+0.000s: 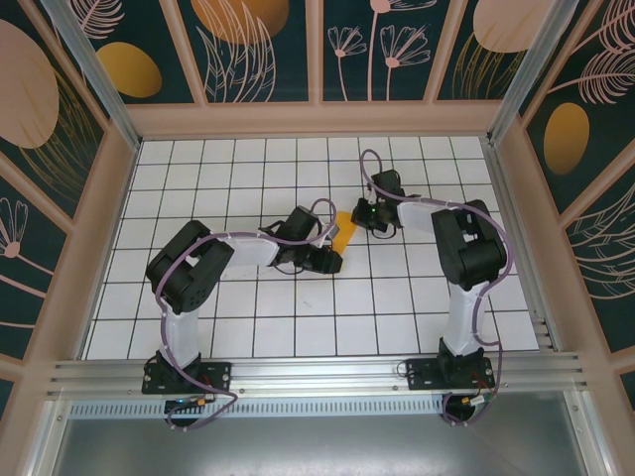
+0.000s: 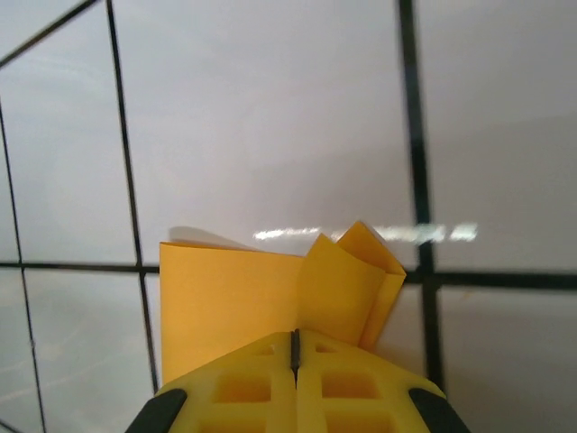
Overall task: Fold a paper plane with a square sheet of paper (fold left side to right side)
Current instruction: Fold the wing for the fifth time at the center of the table.
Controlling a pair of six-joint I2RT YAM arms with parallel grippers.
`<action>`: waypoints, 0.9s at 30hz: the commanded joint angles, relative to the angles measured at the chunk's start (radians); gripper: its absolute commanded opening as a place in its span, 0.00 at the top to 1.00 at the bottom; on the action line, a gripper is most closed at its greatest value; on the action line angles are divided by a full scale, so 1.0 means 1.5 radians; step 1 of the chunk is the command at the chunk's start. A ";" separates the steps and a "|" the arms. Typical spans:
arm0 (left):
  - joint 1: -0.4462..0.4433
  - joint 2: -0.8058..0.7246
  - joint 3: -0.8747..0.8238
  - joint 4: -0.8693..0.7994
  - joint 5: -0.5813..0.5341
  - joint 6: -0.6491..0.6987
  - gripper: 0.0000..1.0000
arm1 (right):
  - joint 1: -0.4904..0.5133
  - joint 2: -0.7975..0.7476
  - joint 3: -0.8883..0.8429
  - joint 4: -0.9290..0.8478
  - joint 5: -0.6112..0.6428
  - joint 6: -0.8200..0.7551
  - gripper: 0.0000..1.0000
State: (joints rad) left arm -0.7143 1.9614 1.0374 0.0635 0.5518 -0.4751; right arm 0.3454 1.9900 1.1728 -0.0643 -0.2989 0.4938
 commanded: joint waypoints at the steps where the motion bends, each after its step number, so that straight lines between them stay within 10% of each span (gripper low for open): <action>1: -0.007 0.038 -0.039 -0.078 -0.046 0.015 0.69 | -0.027 0.027 0.019 -0.020 0.063 -0.025 1.00; 17: 0.011 -0.115 -0.062 -0.065 -0.046 0.003 0.63 | -0.019 -0.047 -0.012 0.001 -0.033 -0.013 0.94; 27: 0.022 -0.290 -0.057 -0.078 -0.325 0.017 0.41 | -0.005 -0.177 0.042 -0.171 0.163 -0.040 0.58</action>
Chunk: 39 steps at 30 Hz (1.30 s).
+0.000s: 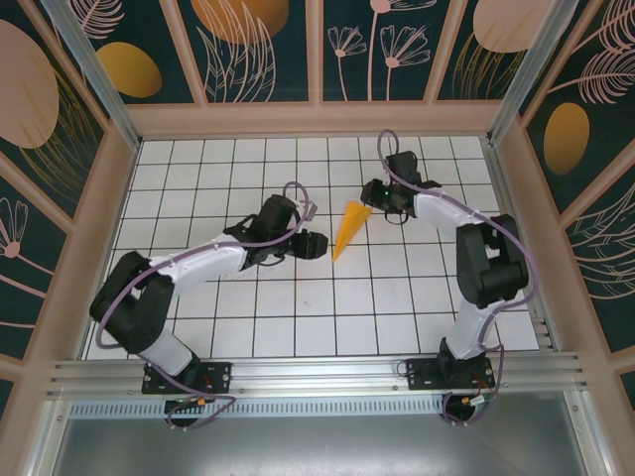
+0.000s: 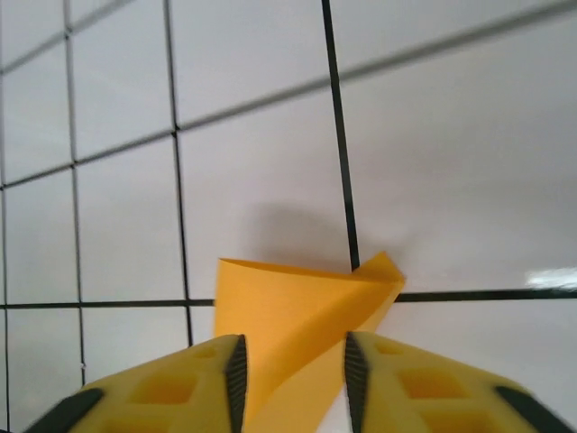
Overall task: Fold a paper plane with a square sheet of paper (fold left side to right side)
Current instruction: Fold the wing for the fifth time at the center of the table, then move the paper plane to the center of the table.
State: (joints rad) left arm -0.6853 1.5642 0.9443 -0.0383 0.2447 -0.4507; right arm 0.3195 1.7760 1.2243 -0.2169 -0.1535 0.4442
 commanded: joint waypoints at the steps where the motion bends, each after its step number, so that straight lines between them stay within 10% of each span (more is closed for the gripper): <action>1: 0.003 -0.035 0.002 -0.004 -0.154 -0.002 0.38 | 0.017 -0.044 -0.005 -0.071 0.068 0.005 0.56; 6: 0.003 -0.061 -0.002 0.009 -0.263 -0.018 0.31 | 0.067 -0.070 -0.072 -0.044 0.051 0.082 0.34; 13: 0.003 -0.079 -0.015 0.019 -0.291 -0.015 0.27 | 0.108 -0.016 -0.130 0.036 -0.015 0.171 0.33; 25: 0.004 -0.138 -0.057 0.021 -0.348 -0.018 0.23 | 0.128 -0.033 -0.132 0.044 -0.020 0.143 0.99; 39: 0.003 -0.213 -0.102 0.039 -0.412 -0.032 0.13 | 0.127 -0.073 -0.250 0.140 -0.229 0.115 1.00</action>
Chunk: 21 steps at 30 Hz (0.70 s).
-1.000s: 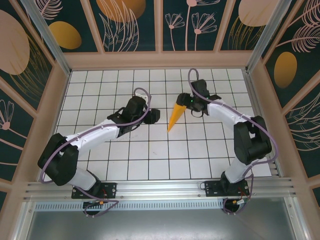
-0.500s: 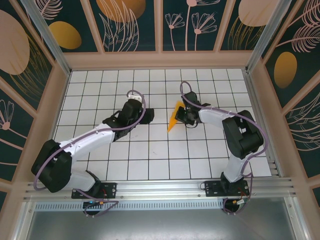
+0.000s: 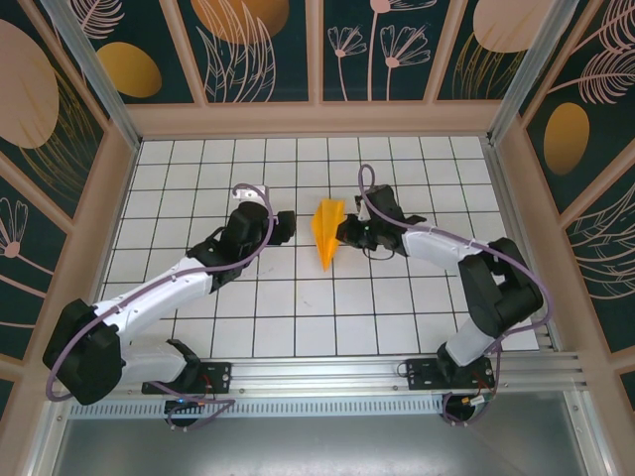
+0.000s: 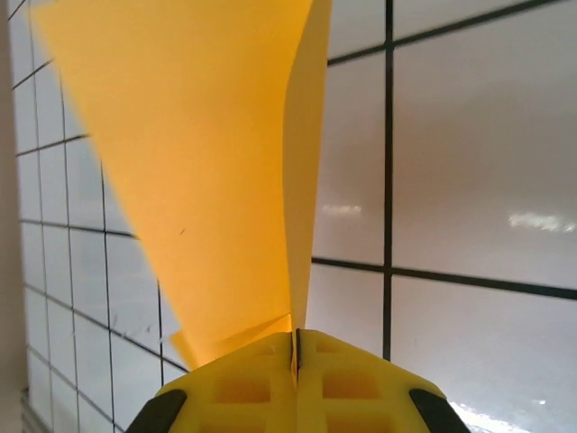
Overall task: Fold a paper plane with a square sheet of paper (fold left side to right side)
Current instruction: Move the paper plane to the center of the table.
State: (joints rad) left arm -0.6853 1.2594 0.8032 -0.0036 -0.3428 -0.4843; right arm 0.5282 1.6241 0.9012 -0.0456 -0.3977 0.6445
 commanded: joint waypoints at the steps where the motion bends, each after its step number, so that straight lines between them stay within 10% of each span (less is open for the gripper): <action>1: 0.003 -0.008 -0.007 0.015 -0.019 -0.009 0.13 | -0.017 0.034 -0.038 0.025 -0.067 -0.023 1.00; 11: 0.004 -0.023 -0.006 0.006 -0.033 -0.004 0.10 | -0.057 -0.024 0.015 -0.169 0.111 -0.103 0.70; 21: 0.003 -0.038 -0.018 0.018 -0.052 0.002 0.05 | 0.058 -0.056 0.074 -0.291 0.209 -0.065 0.58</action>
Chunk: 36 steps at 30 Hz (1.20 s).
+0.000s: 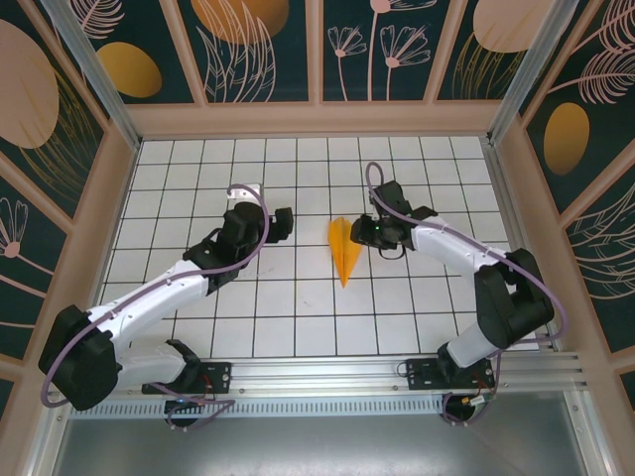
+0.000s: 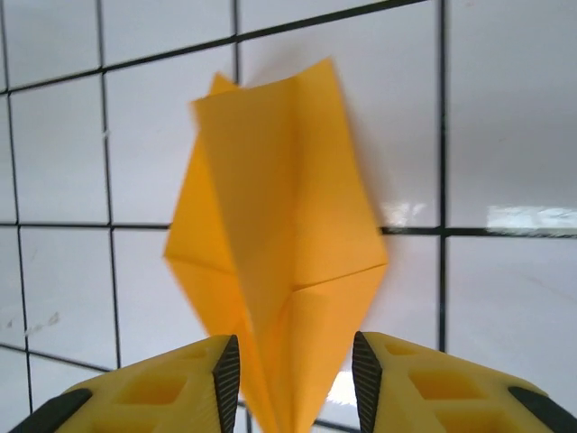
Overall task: Fold a paper plane with a square sheet of paper (fold left side to right side)
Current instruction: Move the paper plane to the center of the table.
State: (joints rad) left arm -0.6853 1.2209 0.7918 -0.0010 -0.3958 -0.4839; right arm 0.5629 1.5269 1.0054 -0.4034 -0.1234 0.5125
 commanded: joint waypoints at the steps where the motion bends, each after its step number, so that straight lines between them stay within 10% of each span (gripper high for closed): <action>1: 0.003 -0.013 -0.011 0.018 -0.015 0.001 0.05 | 0.044 0.020 0.006 -0.049 0.026 0.029 0.58; 17: 0.003 -0.012 -0.020 0.018 -0.006 0.004 0.01 | 0.087 0.141 0.058 -0.040 0.030 0.029 0.57; 36: 0.003 -0.032 -0.026 0.014 -0.027 0.014 0.01 | 0.116 0.226 0.221 -0.162 0.087 0.039 0.98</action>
State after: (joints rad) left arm -0.6853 1.2034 0.7696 0.0036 -0.4061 -0.4824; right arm 0.7181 1.8355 1.2427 -0.5400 -0.0483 0.5571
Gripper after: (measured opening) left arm 0.985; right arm 0.056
